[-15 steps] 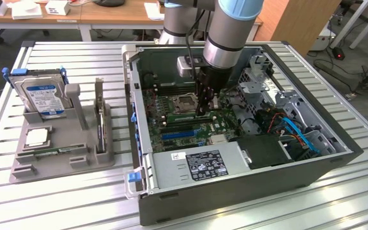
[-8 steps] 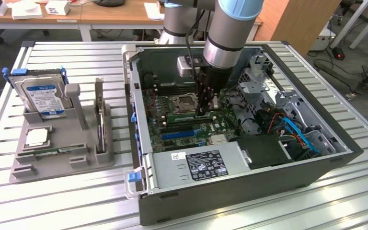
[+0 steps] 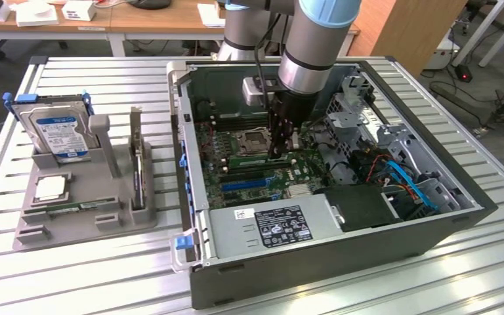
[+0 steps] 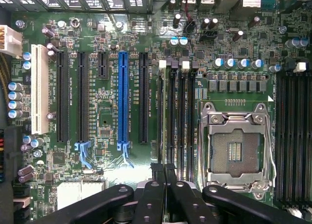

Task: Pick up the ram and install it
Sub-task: 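Insert the ram into the slot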

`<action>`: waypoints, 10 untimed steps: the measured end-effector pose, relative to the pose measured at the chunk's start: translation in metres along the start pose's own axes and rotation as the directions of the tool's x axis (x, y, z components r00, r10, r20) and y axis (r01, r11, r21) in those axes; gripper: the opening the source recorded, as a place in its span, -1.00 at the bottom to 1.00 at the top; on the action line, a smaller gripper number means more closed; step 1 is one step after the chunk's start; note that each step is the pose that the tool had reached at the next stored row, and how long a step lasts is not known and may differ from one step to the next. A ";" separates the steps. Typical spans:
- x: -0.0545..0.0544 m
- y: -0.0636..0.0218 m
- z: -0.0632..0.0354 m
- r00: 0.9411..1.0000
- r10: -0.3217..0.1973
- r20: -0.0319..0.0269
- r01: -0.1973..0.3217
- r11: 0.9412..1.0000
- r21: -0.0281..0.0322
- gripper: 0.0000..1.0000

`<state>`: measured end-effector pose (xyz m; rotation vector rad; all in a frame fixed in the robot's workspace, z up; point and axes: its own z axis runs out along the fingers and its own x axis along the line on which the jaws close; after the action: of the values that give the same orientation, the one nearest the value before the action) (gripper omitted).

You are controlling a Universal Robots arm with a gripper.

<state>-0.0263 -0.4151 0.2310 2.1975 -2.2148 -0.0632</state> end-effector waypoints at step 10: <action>0.000 0.0000 0.0000 1.000 -0.010 0.000 0.010 1.000 0.000 -0.80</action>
<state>-0.0263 -0.4151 0.2310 2.2089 -2.2032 -0.0631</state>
